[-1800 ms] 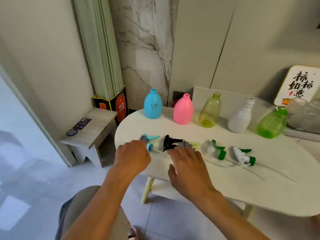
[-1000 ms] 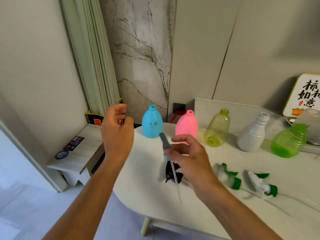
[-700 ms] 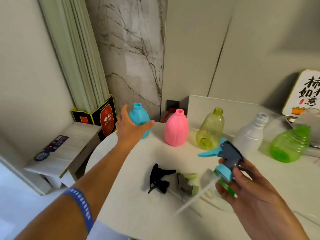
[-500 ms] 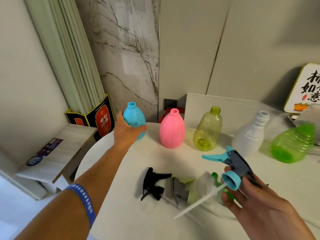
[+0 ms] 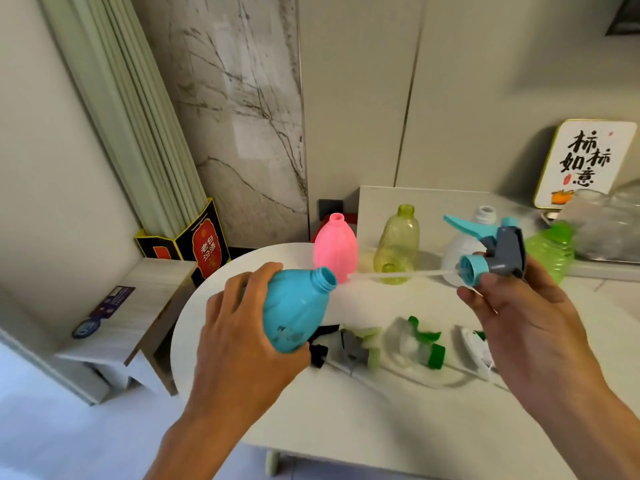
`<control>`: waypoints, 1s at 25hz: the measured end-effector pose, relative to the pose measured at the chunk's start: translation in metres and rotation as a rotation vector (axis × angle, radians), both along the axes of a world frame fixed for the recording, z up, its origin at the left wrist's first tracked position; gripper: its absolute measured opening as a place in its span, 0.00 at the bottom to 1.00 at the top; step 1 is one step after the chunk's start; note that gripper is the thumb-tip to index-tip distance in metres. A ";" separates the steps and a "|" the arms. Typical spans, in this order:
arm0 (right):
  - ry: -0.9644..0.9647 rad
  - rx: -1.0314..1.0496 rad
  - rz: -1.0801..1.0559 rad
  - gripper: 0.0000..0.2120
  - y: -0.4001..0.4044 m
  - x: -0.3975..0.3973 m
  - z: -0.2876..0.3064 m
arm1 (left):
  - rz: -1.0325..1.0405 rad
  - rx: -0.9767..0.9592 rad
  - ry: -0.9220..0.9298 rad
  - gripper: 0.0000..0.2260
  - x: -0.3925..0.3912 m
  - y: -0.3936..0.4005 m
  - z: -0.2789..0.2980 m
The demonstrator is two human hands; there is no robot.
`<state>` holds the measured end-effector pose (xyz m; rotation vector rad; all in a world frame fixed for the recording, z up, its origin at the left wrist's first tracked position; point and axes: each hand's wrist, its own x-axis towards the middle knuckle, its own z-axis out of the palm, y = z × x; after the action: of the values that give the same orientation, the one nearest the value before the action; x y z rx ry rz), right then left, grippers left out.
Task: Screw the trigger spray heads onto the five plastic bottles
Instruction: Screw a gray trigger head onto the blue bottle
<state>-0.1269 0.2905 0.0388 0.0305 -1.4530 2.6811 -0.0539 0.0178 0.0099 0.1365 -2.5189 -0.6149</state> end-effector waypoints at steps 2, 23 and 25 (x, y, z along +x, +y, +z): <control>0.052 0.019 -0.013 0.32 -0.003 0.003 0.005 | -0.006 -0.082 0.004 0.42 0.010 0.011 0.002; 0.295 0.610 0.381 0.23 -0.011 0.003 -0.026 | -0.173 -0.261 -0.065 0.43 -0.008 0.044 -0.013; 0.296 0.567 0.409 0.25 -0.009 0.001 -0.027 | -0.187 -0.231 -0.065 0.43 -0.009 0.043 -0.014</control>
<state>-0.1260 0.2817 0.0119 0.8009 -2.2206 2.2703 -0.0630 0.0611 -0.0040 -0.1677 -2.6637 -0.3916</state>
